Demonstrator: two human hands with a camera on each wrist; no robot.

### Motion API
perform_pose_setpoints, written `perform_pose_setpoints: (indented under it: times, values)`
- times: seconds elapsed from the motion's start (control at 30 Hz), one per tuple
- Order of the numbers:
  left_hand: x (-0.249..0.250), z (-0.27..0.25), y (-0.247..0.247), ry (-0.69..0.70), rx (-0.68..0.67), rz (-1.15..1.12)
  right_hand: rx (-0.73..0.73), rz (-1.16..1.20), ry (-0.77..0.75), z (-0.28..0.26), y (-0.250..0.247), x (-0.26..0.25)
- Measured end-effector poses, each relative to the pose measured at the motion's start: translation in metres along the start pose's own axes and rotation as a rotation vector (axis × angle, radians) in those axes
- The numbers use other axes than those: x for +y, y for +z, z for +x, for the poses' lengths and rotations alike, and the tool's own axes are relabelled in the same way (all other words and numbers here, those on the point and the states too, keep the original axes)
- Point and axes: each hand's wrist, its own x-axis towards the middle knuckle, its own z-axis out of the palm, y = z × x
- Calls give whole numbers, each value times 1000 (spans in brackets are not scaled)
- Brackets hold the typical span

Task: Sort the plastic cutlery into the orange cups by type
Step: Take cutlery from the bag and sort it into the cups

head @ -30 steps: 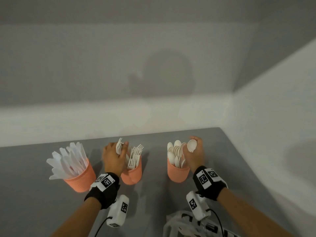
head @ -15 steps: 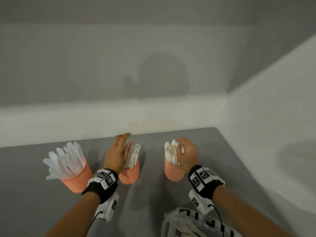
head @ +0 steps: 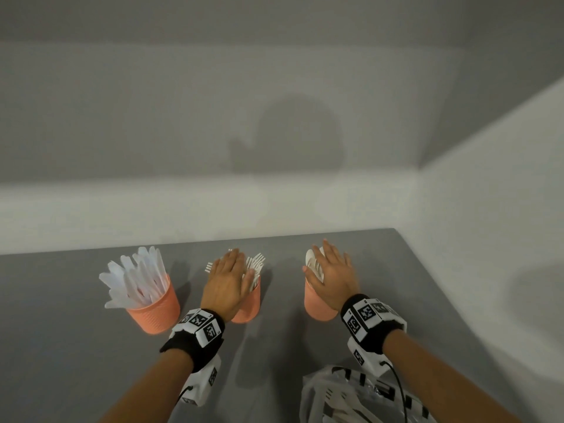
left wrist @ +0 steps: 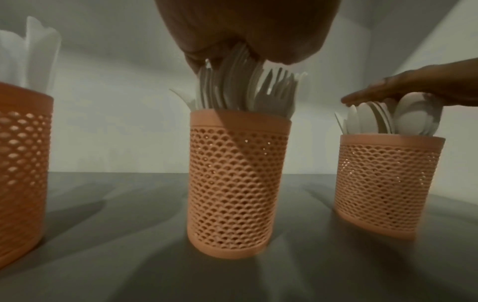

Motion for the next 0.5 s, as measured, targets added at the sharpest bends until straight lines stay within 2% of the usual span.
perform_pose_setpoints:
  times: [0.07, 0.23, 0.4, 0.5]
  values:
    - [6, 1, 1, -15, -36, 30, -51, -29, -11, 3, 0, -3]
    - [9, 7, 9, -95, -27, 57, -97, -160, 2, 1, 0, -4]
    - [13, 11, 7, -161, -74, 55, -219, -170, 40, 3, -10, -8]
    - [19, 9, -2, -207, -80, 36, -232, -173, 85, 3, -21, -13]
